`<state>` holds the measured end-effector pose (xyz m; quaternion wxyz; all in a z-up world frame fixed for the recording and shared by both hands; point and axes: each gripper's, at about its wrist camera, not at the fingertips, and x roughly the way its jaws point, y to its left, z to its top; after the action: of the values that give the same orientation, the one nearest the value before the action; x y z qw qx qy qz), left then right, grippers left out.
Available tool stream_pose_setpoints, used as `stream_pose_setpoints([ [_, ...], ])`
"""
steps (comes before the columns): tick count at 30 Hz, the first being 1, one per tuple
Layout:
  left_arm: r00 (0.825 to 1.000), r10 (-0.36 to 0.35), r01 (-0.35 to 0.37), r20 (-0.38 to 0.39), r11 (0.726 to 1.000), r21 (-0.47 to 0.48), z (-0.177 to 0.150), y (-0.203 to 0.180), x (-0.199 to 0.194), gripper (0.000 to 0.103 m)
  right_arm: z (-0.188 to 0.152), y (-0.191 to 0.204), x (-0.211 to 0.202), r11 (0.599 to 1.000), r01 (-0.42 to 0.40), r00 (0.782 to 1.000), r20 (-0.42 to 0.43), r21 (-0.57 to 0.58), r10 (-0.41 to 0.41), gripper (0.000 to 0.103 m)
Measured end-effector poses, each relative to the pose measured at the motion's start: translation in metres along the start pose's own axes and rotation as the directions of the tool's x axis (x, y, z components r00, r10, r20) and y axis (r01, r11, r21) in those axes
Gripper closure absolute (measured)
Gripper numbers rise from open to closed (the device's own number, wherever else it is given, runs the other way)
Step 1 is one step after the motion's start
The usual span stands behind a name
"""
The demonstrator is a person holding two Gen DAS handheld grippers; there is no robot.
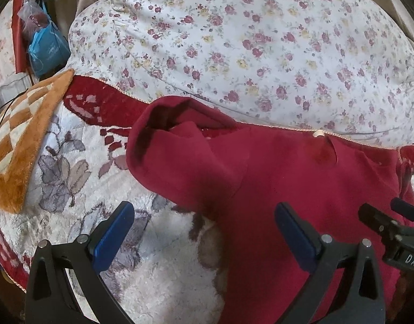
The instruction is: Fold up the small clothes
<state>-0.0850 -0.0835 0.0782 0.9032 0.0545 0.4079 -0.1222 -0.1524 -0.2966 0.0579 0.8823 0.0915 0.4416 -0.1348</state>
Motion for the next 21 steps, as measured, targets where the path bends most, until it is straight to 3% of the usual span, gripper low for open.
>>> stream_pose_setpoints([
  [21, 0.999, 0.023, -0.023, 0.024, 1.0, 0.008, 0.004, -0.005, 0.008, 0.0, 0.006, 0.0, 0.014, 0.999, -0.013, 0.999, -0.03, 0.033, 0.014, 0.0],
])
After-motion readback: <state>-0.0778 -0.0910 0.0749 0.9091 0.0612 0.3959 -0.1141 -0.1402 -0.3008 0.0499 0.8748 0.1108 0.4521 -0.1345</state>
